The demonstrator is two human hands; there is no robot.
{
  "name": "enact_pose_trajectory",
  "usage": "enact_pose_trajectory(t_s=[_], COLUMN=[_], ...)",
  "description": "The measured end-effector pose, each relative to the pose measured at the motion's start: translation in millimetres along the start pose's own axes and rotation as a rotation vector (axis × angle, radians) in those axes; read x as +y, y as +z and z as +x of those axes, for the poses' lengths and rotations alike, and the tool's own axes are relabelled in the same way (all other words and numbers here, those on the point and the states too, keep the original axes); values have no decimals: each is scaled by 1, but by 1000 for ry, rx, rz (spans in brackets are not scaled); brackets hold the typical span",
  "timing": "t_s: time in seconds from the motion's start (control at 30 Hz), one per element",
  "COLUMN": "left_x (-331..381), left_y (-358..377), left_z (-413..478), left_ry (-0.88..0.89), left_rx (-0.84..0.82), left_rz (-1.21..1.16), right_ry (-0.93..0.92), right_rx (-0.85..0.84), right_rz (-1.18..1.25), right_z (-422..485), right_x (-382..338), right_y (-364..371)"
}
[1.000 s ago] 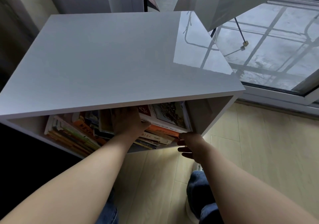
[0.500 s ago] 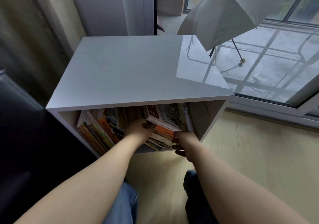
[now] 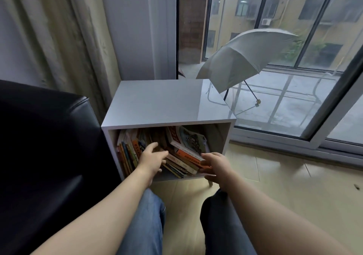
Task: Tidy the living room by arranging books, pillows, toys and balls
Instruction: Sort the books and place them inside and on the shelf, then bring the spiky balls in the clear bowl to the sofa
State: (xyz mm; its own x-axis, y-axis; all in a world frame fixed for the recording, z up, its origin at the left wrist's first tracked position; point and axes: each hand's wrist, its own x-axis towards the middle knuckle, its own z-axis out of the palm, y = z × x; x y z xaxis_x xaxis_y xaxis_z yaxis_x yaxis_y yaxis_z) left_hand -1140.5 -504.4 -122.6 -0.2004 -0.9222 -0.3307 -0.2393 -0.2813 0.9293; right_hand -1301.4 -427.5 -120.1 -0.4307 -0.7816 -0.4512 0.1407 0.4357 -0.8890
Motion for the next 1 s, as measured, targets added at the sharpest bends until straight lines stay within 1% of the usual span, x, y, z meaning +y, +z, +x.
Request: enact_pose_trajectory(t_s=[0.13,0.23,0.37,0.53,0.67,0.83,1.0], left_x=[13,29,49,76,97,130,154], left_y=[-8,-12,-17,-19,-12,9,44], left_z=[-32,-57,-75,-73,-45,11,104], left_ry=[-6,33,73,84,116,162,146], left_rx=[-27,-20,-15,13,42,74,70], left_rz=[29,4,-8,-83,-89,-185,-225], right_ry=[-88,-147,-176,-188,-189,-250,-258], right_rx=[-37,-56,-58,-60,-72,-52,-63], right_rz=[6,20,49,123,156,161,158], right_z=[-36,-61,-75,-69,-41,25,116], right_x=[-16,-30,-43,-66,-90,-123,-154], right_y=[-1,-5,-6,-5,-5,-6,-3])
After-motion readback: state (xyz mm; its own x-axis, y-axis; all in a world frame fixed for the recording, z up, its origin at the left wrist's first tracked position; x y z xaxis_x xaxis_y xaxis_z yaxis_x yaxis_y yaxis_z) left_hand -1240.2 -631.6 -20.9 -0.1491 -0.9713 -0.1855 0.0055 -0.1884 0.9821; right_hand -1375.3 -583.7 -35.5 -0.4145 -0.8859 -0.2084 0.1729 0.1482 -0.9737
